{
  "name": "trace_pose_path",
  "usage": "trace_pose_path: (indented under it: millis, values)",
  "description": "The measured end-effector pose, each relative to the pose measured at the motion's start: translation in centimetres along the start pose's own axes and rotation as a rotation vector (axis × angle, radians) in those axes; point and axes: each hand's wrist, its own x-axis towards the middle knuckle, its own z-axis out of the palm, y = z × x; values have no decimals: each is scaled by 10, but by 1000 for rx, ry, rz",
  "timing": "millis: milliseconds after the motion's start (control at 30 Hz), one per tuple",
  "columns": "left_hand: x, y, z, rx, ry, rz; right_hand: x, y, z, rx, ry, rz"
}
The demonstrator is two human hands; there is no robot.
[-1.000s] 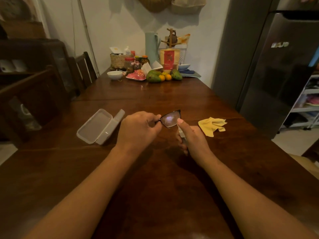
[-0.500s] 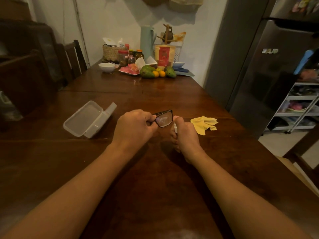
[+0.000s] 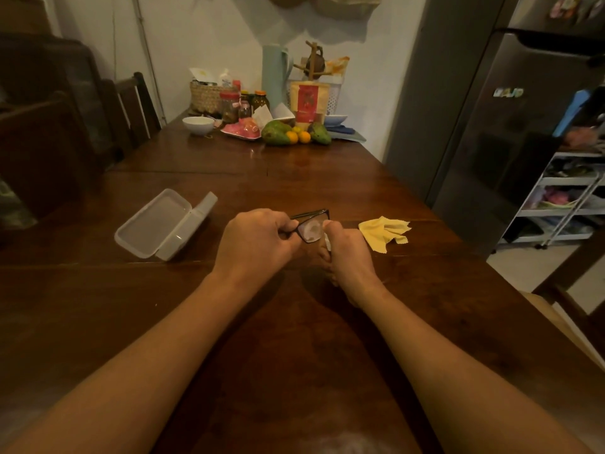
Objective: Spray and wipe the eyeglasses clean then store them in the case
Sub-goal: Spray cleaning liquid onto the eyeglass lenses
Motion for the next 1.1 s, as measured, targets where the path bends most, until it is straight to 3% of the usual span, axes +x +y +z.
trace_pose_path:
  millis: [300,467,667,833,1100]
  values:
    - [1,1,0,-108,-6,-116,3,2,0,21,30,-18]
    - [5,-2,0,-238,-75,-267,5,4,-5,100,59,30]
    - [12,-8,-3,-381,-157,-381,3,6,-10,124,-62,-11]
    - [15,-9,-6,-570,-138,-475,-2,5,-5,117,-203,-103]
    - [15,-4,-7,-835,-114,-610,-7,2,11,41,-287,-123]
